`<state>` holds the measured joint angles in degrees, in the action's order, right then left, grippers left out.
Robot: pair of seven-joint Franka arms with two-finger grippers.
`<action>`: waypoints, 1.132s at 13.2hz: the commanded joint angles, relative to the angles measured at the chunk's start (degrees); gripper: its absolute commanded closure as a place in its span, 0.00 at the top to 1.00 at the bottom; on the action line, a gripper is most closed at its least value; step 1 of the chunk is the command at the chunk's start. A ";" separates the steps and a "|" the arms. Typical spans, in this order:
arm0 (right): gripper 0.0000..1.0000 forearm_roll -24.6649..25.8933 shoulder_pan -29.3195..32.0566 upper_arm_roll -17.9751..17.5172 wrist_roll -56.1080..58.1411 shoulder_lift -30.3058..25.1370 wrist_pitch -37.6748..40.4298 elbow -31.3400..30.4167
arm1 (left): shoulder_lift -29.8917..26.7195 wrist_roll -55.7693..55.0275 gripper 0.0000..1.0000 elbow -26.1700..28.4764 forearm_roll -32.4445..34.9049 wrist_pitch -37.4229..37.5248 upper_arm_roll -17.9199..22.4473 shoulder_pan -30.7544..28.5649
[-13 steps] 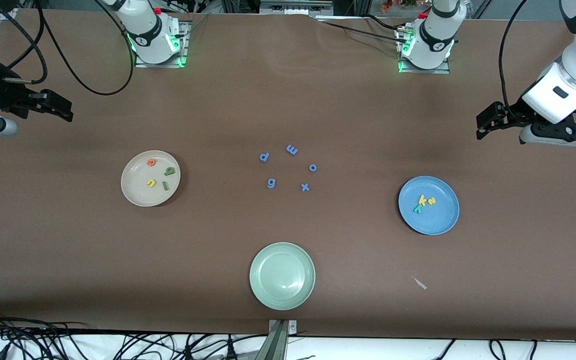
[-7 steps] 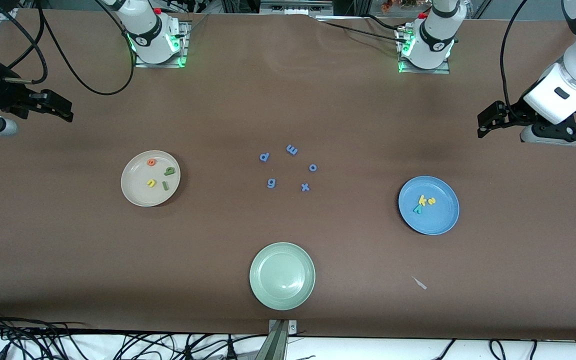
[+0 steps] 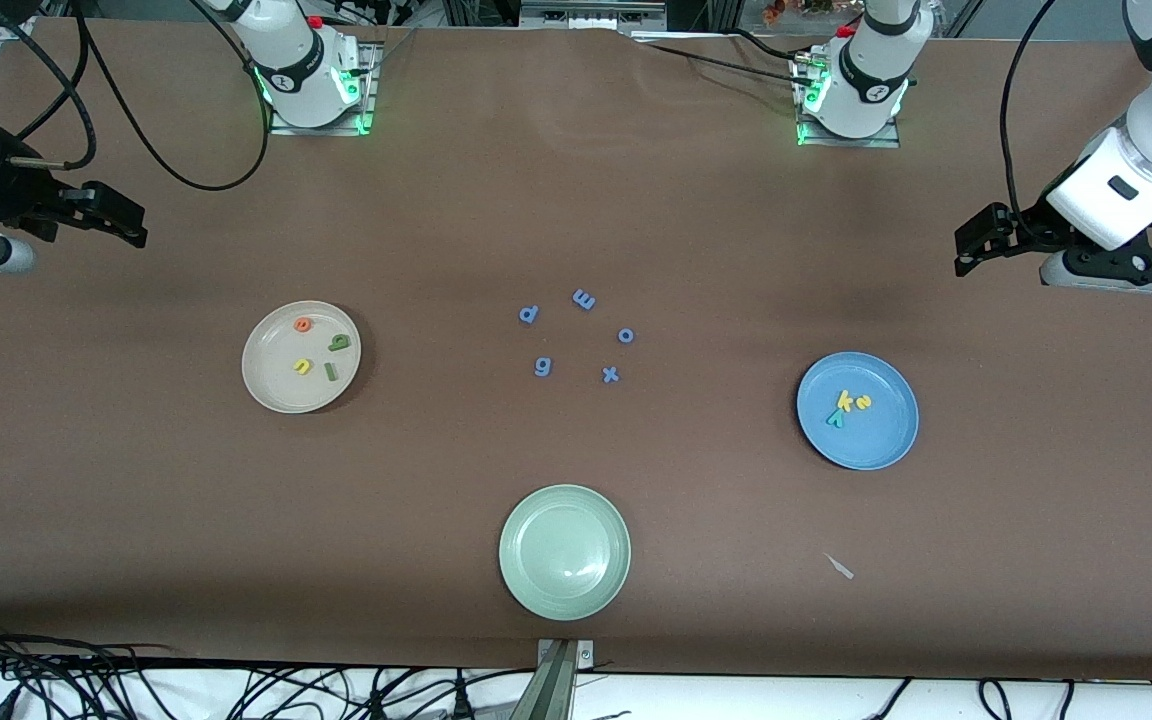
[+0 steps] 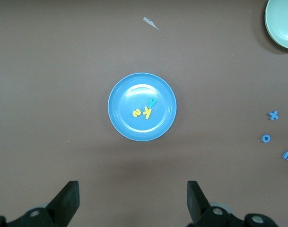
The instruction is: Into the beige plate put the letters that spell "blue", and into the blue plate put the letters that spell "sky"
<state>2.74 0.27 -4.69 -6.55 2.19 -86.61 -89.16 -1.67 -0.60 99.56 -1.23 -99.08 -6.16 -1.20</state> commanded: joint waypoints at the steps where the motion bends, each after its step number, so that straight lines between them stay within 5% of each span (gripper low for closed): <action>1: 1.00 0.07 -0.19 -0.06 -0.48 0.62 0.39 1.45 | 0.44 0.68 1.00 -1.21 -0.35 0.91 0.27 0.24; 15: 1.00 -0.01 -0.89 -0.41 0.49 0.88 0.57 1.45 | 0.97 0.86 1.00 -2.09 -0.26 0.82 0.36 0.32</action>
<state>2.73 -0.40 -5.14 -6.47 2.47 -86.66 -89.16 -1.54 -0.60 99.19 -1.23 -99.08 -6.16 -1.20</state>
